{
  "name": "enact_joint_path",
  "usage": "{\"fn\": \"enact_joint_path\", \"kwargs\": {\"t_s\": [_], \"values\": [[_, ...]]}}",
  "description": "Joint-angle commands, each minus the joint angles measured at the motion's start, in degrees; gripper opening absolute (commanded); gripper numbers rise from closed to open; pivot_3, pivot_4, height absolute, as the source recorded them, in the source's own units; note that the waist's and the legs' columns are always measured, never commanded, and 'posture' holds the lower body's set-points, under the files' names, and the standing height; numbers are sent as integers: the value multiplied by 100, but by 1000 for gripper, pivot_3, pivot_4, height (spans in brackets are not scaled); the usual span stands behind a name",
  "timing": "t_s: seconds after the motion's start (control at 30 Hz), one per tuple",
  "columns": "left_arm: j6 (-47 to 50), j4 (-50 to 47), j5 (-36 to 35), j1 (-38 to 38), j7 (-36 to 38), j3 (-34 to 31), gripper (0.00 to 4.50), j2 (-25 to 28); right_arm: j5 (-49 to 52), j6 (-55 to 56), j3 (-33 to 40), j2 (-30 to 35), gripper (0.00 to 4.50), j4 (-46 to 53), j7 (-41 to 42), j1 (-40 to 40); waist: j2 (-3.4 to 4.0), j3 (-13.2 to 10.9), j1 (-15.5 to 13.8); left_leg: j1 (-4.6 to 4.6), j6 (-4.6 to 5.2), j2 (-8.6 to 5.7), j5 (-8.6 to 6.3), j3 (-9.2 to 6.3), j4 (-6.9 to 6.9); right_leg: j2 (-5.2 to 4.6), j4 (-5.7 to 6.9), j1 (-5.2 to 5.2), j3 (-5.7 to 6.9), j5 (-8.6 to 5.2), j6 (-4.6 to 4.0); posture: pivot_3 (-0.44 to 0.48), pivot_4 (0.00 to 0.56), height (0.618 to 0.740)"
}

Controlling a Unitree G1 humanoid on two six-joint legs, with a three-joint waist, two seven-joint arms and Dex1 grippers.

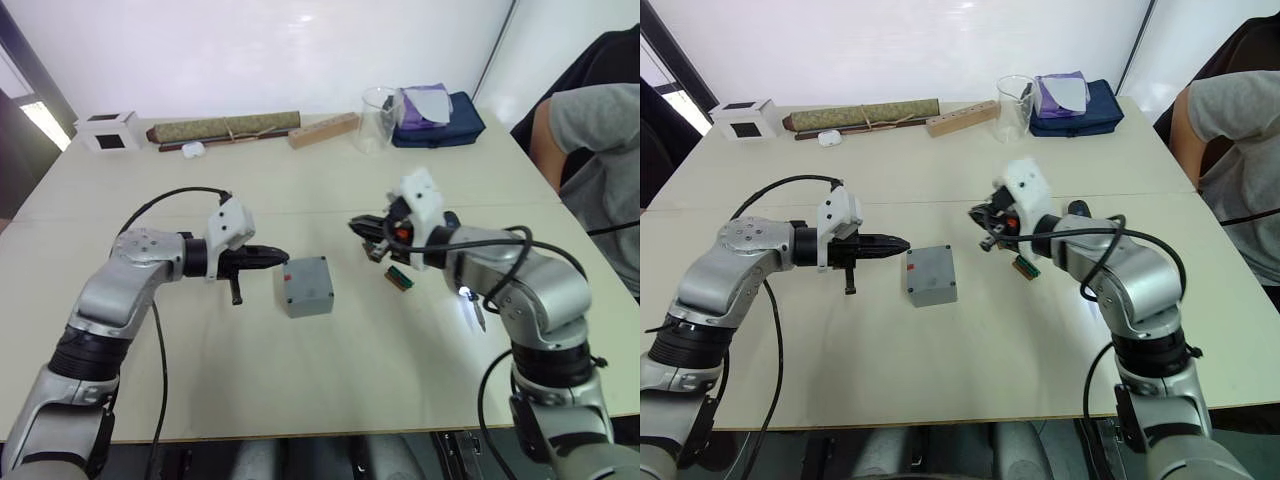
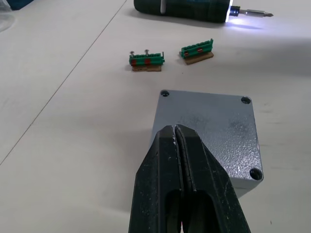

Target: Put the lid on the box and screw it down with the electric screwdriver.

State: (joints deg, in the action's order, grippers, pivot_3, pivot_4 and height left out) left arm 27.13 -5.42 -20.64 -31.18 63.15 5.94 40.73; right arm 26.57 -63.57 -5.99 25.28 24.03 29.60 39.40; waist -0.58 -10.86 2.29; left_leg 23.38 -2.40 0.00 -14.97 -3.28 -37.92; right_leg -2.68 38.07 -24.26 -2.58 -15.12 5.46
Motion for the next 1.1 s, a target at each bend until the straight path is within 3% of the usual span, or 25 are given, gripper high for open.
{"fn": "enact_joint_path", "kwargs": {"t_s": [0.03, 0.33, 1.1], "values": [[-58, -135, -8, -34, -45, -153, 0, 63, -154, 155, -387, 7, 12, -231, 69, 152, -1, 1, -9, 0, 0, -1, 0, 0, 0, -2, 0, 0, 0, 0, 0, 0, 150, 736], [-10, -357, -54, 146, -123, -161, 0, 63, -378, 463, -847, -75, 12, -511, 153, 70, -1, 0, 25, 0, 0, -1, 0, 0, 0, 0, 0, -2, 0, 0, 0, 0, 150, 736], [67, -611, -98, 374, -244, -157, 0, 41, -754, 778, -1053, -137, 12, -943, 340, -82, -1, 0, 21, 0, 0, -1, 0, 0, 0, 0, 0, -2, -1, 0, 0, 0, 150, 736]]}}
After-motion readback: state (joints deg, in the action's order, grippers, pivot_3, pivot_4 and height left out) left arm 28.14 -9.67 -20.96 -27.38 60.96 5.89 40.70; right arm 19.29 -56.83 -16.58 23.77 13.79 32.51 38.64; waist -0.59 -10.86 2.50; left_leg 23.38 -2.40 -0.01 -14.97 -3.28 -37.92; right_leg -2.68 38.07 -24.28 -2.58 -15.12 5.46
